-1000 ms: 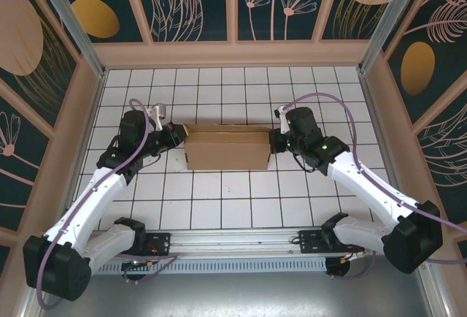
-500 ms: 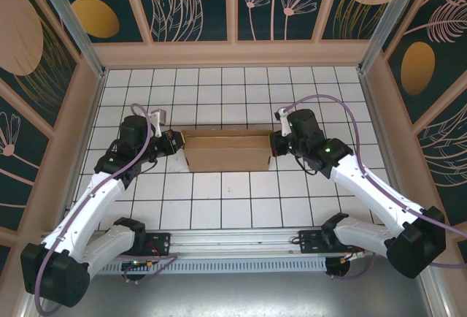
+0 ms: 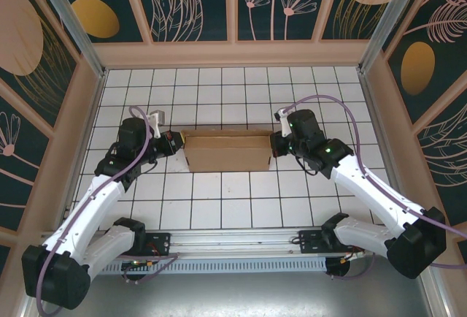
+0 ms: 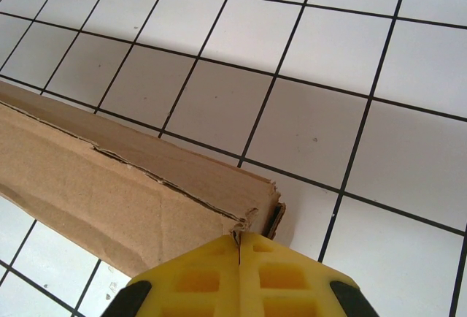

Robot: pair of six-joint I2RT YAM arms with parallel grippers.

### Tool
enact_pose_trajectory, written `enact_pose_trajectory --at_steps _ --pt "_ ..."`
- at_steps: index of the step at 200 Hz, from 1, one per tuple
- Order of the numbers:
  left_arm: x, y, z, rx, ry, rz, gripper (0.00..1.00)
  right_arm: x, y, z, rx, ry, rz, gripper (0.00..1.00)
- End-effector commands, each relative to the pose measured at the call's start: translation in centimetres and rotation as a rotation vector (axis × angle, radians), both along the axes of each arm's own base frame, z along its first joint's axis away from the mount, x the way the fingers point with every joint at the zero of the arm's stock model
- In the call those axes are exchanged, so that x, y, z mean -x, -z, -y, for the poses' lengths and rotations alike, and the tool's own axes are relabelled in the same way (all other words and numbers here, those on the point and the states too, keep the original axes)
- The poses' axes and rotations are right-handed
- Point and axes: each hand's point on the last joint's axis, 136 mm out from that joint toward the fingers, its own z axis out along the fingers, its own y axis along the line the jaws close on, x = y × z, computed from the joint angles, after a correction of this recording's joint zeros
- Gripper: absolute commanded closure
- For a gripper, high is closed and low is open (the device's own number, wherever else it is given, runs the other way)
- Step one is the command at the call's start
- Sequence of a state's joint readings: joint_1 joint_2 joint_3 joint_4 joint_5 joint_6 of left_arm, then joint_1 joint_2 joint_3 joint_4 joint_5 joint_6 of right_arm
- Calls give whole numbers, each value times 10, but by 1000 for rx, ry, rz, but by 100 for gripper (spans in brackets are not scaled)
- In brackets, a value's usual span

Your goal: Fold the paper box

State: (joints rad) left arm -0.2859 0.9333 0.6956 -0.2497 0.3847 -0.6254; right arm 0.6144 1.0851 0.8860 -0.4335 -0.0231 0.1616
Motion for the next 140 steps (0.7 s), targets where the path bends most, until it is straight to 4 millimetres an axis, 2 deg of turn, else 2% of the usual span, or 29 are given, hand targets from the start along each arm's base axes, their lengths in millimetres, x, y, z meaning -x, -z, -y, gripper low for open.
enact_pose_trajectory --at_steps 1,37,75,93,120,140 --pt "3 0 0 62 -32 -41 100 12 16 10 61 2 -61 100" --pt "-2 -16 -4 79 -62 -21 100 13 14 9 64 -1 -64 100" --pt "-3 -10 -12 93 -100 -34 100 14 15 11 71 -3 -64 100" --pt "-2 -1 -13 91 -107 -51 100 14 15 10 72 -3 -64 100" --pt "3 26 -12 110 -114 -110 100 14 18 10 72 -3 -69 100" --pt "6 37 -9 141 -114 -141 100 15 19 10 73 -5 -73 100"
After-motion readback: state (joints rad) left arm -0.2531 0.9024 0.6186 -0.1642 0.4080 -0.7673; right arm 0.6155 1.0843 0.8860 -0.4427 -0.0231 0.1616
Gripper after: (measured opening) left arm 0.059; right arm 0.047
